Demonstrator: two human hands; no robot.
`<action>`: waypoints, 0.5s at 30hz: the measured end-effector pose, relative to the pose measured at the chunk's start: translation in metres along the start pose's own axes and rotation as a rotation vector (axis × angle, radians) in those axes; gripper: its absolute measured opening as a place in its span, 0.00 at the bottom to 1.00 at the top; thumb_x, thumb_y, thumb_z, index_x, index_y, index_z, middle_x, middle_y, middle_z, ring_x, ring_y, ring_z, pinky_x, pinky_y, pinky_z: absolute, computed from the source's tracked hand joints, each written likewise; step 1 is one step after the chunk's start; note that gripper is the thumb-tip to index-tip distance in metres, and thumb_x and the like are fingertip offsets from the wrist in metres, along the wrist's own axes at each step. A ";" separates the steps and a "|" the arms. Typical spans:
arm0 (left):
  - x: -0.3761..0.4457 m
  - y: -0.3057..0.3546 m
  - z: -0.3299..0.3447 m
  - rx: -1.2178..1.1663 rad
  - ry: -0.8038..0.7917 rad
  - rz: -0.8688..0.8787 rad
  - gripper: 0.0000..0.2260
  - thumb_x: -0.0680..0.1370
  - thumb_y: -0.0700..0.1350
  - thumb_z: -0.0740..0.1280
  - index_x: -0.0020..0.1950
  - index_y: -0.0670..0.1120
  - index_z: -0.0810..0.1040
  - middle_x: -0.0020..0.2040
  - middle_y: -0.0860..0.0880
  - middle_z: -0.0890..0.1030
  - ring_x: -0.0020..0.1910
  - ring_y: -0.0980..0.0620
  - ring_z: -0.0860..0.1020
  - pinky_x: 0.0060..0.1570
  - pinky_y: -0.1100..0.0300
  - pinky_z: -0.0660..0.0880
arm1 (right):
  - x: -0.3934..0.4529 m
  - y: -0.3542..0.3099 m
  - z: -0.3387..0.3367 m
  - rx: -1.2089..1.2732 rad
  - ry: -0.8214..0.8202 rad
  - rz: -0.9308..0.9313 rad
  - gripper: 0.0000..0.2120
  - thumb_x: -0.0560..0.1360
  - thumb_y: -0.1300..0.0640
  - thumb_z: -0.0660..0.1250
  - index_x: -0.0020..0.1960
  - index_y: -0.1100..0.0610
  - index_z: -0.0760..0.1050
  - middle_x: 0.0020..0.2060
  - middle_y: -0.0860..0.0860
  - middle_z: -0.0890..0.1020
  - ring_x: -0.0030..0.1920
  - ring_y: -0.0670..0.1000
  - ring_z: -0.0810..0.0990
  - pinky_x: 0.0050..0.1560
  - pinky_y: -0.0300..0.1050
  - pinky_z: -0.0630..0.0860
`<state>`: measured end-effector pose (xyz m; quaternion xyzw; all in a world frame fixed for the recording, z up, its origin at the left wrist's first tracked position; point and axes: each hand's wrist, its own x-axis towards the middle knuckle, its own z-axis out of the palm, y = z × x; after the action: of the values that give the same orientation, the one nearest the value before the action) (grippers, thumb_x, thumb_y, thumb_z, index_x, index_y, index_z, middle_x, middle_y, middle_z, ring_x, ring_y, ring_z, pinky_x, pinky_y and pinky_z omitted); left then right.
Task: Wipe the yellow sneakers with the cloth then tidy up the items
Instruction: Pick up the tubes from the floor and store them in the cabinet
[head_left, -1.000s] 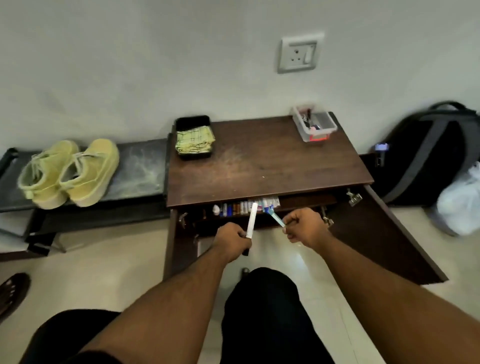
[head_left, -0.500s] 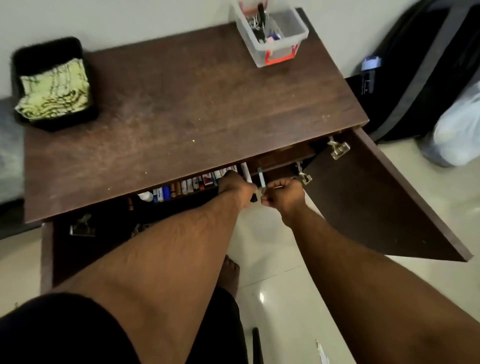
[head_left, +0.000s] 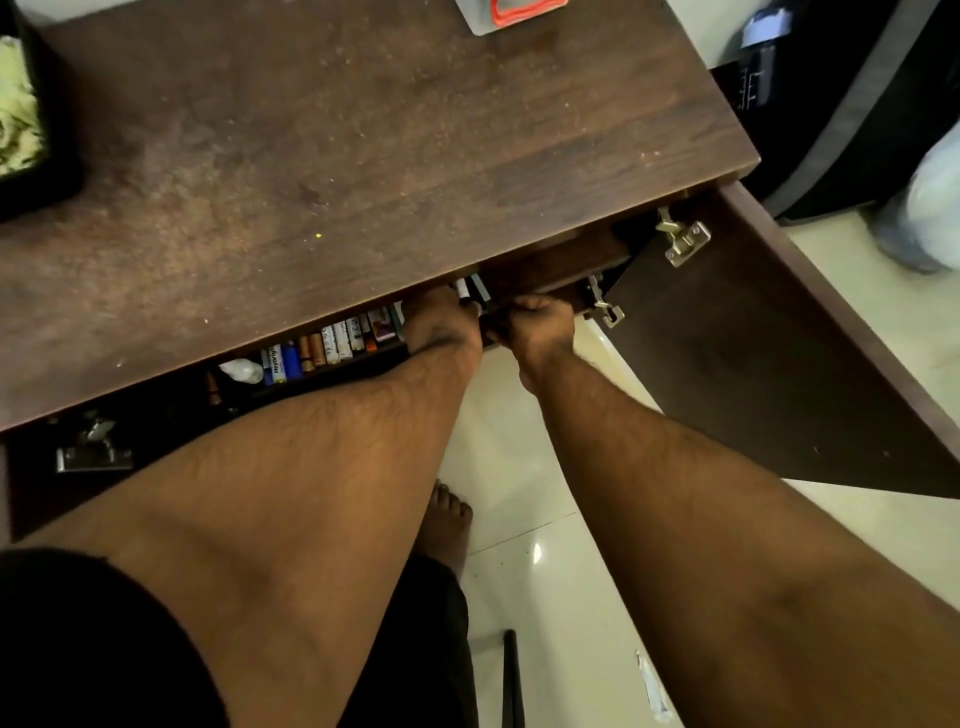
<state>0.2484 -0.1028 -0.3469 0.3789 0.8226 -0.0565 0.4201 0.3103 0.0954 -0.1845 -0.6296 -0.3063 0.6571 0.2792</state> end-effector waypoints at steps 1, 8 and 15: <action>-0.004 0.002 -0.010 0.017 0.008 -0.020 0.28 0.80 0.55 0.60 0.77 0.46 0.58 0.78 0.43 0.59 0.76 0.40 0.55 0.72 0.37 0.41 | -0.001 -0.001 0.001 0.014 -0.011 -0.005 0.10 0.71 0.75 0.64 0.50 0.67 0.80 0.43 0.61 0.82 0.42 0.59 0.82 0.43 0.49 0.82; -0.030 0.013 0.004 0.165 -0.147 0.037 0.27 0.80 0.55 0.59 0.77 0.47 0.60 0.77 0.43 0.61 0.76 0.39 0.56 0.69 0.35 0.39 | 0.001 0.007 0.005 0.039 0.030 -0.025 0.14 0.71 0.76 0.63 0.51 0.63 0.79 0.45 0.58 0.82 0.48 0.57 0.81 0.49 0.54 0.81; -0.049 0.124 -0.184 -0.394 0.329 0.189 0.10 0.79 0.44 0.67 0.59 0.44 0.80 0.58 0.44 0.82 0.58 0.47 0.78 0.63 0.51 0.73 | -0.010 0.016 -0.008 -0.196 0.119 -0.118 0.16 0.69 0.72 0.64 0.50 0.58 0.81 0.45 0.51 0.84 0.47 0.51 0.82 0.51 0.52 0.81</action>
<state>0.2296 0.0320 -0.1654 0.3688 0.8360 0.2063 0.3501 0.3189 0.0776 -0.1905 -0.6728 -0.3881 0.5679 0.2723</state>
